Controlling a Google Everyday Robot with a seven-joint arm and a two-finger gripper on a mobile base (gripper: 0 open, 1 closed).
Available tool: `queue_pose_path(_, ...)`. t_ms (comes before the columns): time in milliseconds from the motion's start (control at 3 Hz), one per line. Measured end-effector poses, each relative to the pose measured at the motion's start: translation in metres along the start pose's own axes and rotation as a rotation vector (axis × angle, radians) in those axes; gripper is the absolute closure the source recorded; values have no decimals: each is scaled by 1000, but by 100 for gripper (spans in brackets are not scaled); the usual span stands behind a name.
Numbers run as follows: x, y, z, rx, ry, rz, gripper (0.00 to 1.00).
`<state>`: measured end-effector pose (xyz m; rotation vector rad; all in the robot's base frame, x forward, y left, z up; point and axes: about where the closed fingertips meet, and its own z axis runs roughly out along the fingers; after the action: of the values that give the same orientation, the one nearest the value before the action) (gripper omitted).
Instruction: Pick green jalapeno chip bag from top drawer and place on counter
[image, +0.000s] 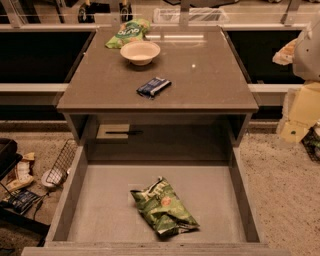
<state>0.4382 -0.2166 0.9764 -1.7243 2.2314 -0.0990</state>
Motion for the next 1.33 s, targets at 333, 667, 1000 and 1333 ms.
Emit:
queue_pose_path(333, -2, 0, 3, 14, 7, 2, 0)
queue_pose_path(667, -8, 1, 39, -12, -11, 35, 0)
queue_pose_path(1000, -24, 5, 99, -54, -22, 97, 0)
queue_pose_path(1333, -58, 29, 152, -114, -15, 171, 0)
